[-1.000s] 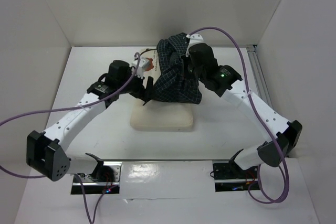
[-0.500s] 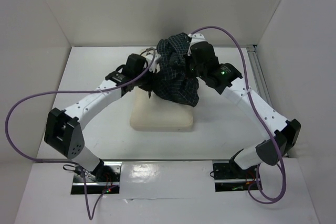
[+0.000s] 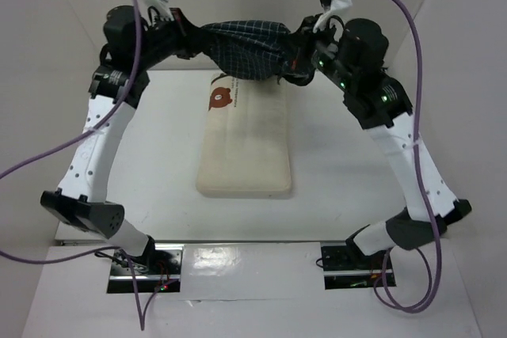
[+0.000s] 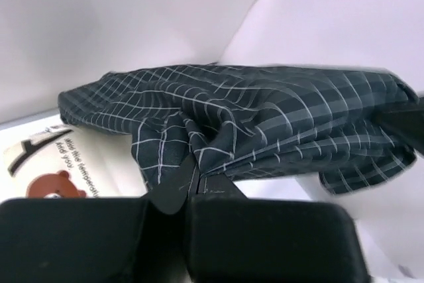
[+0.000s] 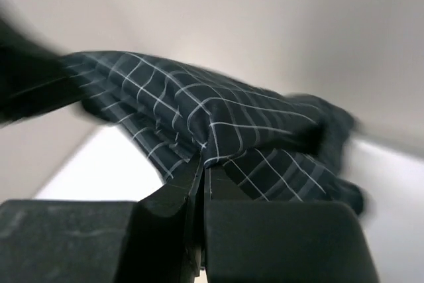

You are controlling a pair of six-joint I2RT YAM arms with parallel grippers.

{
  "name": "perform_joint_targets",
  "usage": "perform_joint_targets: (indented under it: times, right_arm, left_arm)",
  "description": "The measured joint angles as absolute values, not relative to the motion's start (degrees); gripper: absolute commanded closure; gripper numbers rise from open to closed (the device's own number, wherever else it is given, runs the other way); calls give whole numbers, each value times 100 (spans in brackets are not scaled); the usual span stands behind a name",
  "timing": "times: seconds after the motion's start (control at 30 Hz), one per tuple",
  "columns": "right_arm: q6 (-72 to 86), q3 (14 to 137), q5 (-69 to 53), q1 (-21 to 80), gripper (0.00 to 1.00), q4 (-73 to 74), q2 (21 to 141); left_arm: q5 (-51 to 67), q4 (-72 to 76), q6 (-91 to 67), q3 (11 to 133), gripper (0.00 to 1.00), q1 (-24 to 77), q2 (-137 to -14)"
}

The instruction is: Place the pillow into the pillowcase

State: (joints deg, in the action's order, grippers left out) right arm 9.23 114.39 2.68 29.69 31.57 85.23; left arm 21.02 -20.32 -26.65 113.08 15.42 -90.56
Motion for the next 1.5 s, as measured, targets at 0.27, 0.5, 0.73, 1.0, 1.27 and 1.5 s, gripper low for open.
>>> perform_joint_targets:
  times: [0.27,0.5,0.73,1.0,1.27,1.5]
  right_arm:
    - [1061,8908,-1391,4099,72,1426,7756]
    - [1046,8405,-738,6134,26,2333,9297]
    - [1424,7743,-95,4327,30,2687,8608]
    - [1800,7819,303,2705,1,2967,8976]
    - [1900,7540,-408,2359,1,2917,9690]
    - [2290,6095,-1564,2541,100,2165,9629]
  left_arm:
    - [3380,-1946,-3485,9778,100,43,-7771]
    - [2220,-1949,-3815,8973,100,-1522,-7843]
    - [2180,-1994,-3922,8960,100,-1702,-7961]
    - [2163,-2088,-4060,9181,100,-2191,-7918]
    - [2069,-2272,-4425,10672,100,-2727,-7902]
    - [2362,-1876,-4622,11896,100,-2847,-7935]
